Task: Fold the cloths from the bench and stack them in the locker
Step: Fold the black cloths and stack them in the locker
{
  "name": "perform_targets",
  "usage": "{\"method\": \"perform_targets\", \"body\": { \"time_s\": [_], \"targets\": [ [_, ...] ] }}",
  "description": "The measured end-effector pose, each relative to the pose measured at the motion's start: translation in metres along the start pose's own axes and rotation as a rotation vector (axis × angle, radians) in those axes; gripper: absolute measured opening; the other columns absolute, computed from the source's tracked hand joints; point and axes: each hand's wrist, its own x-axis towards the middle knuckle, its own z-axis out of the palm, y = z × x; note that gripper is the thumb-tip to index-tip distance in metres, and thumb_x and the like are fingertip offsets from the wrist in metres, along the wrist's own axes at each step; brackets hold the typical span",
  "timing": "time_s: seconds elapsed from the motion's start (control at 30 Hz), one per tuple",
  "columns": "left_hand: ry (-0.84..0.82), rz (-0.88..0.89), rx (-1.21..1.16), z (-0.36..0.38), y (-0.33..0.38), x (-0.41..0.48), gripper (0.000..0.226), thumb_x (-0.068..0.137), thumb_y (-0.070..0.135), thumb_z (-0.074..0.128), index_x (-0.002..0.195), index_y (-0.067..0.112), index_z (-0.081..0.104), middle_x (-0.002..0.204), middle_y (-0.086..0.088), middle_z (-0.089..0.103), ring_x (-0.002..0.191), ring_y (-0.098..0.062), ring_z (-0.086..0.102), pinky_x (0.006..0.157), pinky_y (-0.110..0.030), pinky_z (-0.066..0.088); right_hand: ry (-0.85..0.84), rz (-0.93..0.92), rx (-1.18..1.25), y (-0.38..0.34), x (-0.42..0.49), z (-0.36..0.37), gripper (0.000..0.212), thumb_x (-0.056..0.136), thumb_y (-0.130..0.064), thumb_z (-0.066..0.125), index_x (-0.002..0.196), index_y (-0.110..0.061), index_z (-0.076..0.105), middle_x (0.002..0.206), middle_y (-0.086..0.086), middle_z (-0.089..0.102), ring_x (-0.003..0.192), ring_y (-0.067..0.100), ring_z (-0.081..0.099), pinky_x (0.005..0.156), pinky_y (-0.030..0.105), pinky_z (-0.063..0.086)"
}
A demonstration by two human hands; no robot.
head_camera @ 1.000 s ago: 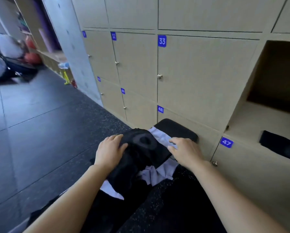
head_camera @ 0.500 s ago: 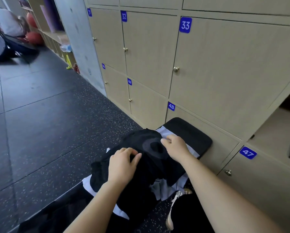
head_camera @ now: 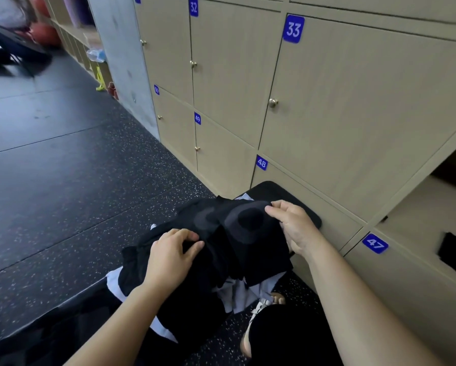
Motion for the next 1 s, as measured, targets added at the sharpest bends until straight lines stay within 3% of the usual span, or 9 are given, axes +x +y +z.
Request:
{"method": "perform_targets", "body": {
  "time_s": [0.2, 0.33, 0.4, 0.53, 0.7, 0.77, 0.83, 0.9, 1.0],
  "targets": [
    [0.097, 0.004, -0.114, -0.017, 0.026, 0.003, 0.007, 0.084, 0.023, 0.074, 0.090, 0.023, 0.070, 0.089, 0.012, 0.065, 0.091, -0.015, 0.062, 0.087, -0.033, 0.047, 0.014, -0.195, 0.162, -0.046, -0.026, -0.011, 0.016, 0.093, -0.002, 0.055, 0.081, -0.010, 0.062, 0.074, 0.006, 0.069, 0.068, 0.016, 0.065, 0.066, 0.027, 0.053],
    [0.084, 0.016, -0.304, -0.032, 0.075, 0.007, 0.004, 0.087, 0.023, 0.072, 0.084, 0.024, 0.070, 0.080, 0.010, 0.070, 0.073, 0.004, 0.061, 0.066, -0.005, 0.039, 0.063, -0.303, 0.235, -0.084, -0.049, -0.028, 0.010, 0.092, -0.002, 0.057, 0.086, -0.009, 0.061, 0.076, 0.006, 0.068, 0.069, 0.018, 0.064, 0.069, 0.029, 0.052],
    [-0.004, 0.009, -0.447, -0.036, 0.109, 0.010, 0.016, 0.089, 0.033, 0.068, 0.081, 0.020, 0.071, 0.075, 0.005, 0.072, 0.066, 0.002, 0.061, 0.065, -0.009, 0.043, 0.080, -0.345, 0.282, -0.101, -0.064, -0.038, 0.006, 0.091, -0.003, 0.058, 0.091, -0.008, 0.062, 0.082, 0.009, 0.069, 0.075, 0.022, 0.064, 0.074, 0.034, 0.054],
    [-0.253, -0.033, -0.815, -0.042, 0.181, 0.008, 0.048, 0.083, 0.063, 0.058, 0.092, 0.018, 0.075, 0.083, 0.012, 0.072, 0.084, -0.003, 0.064, 0.085, -0.022, 0.047, 0.107, -0.413, 0.335, -0.127, -0.097, -0.058, 0.007, 0.093, -0.001, 0.055, 0.095, -0.004, 0.061, 0.076, 0.007, 0.070, 0.066, 0.016, 0.067, 0.059, 0.025, 0.055],
    [-0.362, -0.005, -1.023, -0.038, 0.250, 0.001, 0.042, 0.095, 0.045, 0.056, 0.102, 0.007, 0.073, 0.092, -0.003, 0.074, 0.080, -0.010, 0.068, 0.066, -0.017, 0.053, 0.128, -0.389, 0.361, -0.142, -0.133, -0.083, 0.007, 0.089, -0.001, 0.059, 0.095, -0.005, 0.060, 0.081, 0.011, 0.068, 0.069, 0.019, 0.068, 0.062, 0.028, 0.057],
    [-0.390, 0.012, -1.098, -0.035, 0.267, -0.002, 0.035, 0.097, 0.036, 0.057, 0.104, 0.006, 0.073, 0.104, -0.013, 0.074, 0.095, -0.023, 0.071, 0.075, -0.025, 0.058, 0.134, -0.376, 0.350, -0.146, -0.146, -0.094, 0.017, 0.086, -0.001, 0.063, 0.102, -0.004, 0.059, 0.086, 0.013, 0.069, 0.075, 0.021, 0.069, 0.069, 0.032, 0.058],
    [-0.392, 0.033, -1.134, -0.030, 0.279, -0.006, 0.033, 0.097, 0.033, 0.057, 0.101, 0.004, 0.071, 0.104, -0.019, 0.072, 0.096, -0.030, 0.068, 0.090, -0.041, 0.053, 0.165, -0.359, 0.373, -0.149, -0.156, -0.103, 0.024, 0.084, 0.001, 0.065, 0.107, -0.004, 0.057, 0.092, 0.013, 0.070, 0.079, 0.023, 0.070, 0.076, 0.038, 0.057],
    [-0.340, 0.063, -1.127, -0.023, 0.289, -0.011, 0.028, 0.098, 0.031, 0.057, 0.090, 0.008, 0.070, 0.090, -0.016, 0.071, 0.085, -0.028, 0.063, 0.085, -0.044, 0.050, 0.234, -0.363, 0.452, -0.152, -0.165, -0.114, 0.028, 0.085, 0.004, 0.064, 0.109, -0.008, 0.055, 0.091, 0.011, 0.069, 0.075, 0.018, 0.070, 0.069, 0.033, 0.058],
    [-0.242, 0.186, -1.053, -0.019, 0.305, -0.025, 0.023, 0.100, 0.025, 0.053, 0.089, 0.012, 0.068, 0.077, 0.000, 0.072, 0.074, -0.013, 0.066, 0.068, -0.028, 0.052, 0.368, -0.404, 0.486, -0.154, -0.182, -0.135, 0.032, 0.086, 0.004, 0.061, 0.113, -0.013, 0.054, 0.096, 0.009, 0.067, 0.075, 0.016, 0.067, 0.062, 0.027, 0.055]
  ]
}}
